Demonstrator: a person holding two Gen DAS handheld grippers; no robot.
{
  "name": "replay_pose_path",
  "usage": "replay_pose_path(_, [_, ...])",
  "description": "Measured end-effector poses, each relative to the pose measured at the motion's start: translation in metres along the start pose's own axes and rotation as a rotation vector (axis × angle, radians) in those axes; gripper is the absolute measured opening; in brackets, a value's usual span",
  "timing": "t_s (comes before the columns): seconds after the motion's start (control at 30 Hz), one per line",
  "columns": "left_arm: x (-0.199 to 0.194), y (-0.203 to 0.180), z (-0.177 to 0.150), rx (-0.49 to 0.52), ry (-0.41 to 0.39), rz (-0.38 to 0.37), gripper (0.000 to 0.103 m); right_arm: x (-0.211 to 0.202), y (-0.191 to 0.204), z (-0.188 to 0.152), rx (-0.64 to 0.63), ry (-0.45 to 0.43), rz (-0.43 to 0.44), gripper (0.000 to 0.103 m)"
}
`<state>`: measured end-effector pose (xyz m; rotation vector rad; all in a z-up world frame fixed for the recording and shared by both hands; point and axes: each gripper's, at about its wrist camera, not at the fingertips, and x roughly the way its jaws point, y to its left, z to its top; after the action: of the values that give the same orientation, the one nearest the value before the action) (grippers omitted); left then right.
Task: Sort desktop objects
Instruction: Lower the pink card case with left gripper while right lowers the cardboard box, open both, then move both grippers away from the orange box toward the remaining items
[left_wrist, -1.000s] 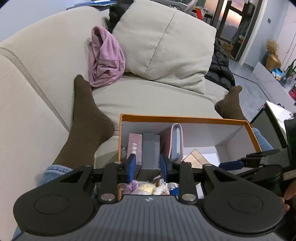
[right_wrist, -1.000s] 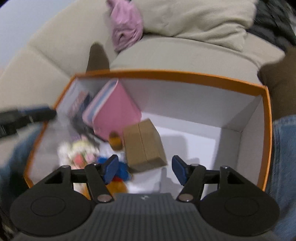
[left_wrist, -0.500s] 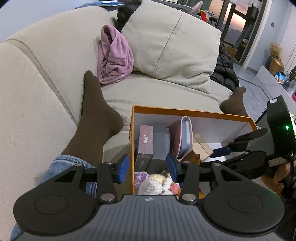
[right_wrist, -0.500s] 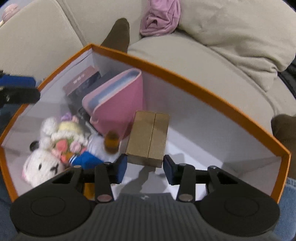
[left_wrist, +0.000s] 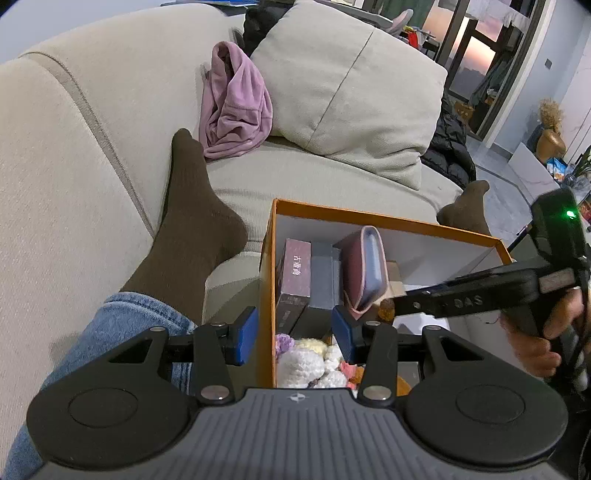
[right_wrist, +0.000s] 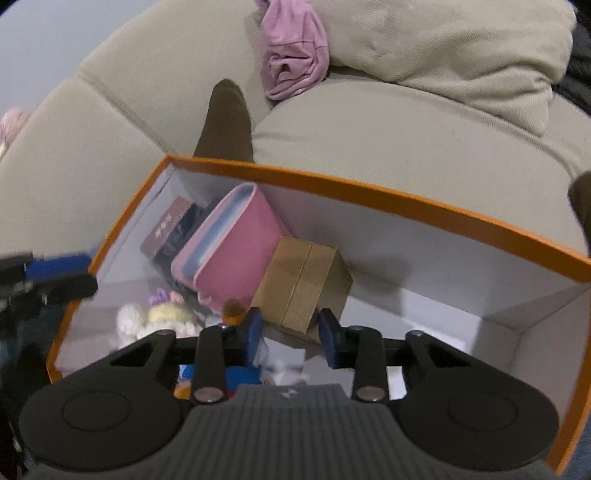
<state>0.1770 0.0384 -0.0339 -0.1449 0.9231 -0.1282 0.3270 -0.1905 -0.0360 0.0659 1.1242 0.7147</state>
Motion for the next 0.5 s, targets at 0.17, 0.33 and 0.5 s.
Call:
replay_pose_path(0.17, [-0.001,0.002,-0.001,-0.003,0.007,0.012,0.051,0.015,0.017,0.001,-0.033,0.000,0.008,0.031])
replay_pose_path(0.33, [-0.007,0.001,-0.002,0.002,-0.002,0.008,0.051,0.011,0.016,0.000,-0.040,-0.003,-0.011,0.031])
replay_pose_path(0.5, [-0.018,-0.004,-0.006,0.004,-0.013,0.002,0.051,0.001,0.019,-0.001,-0.061,-0.051,-0.051,0.037])
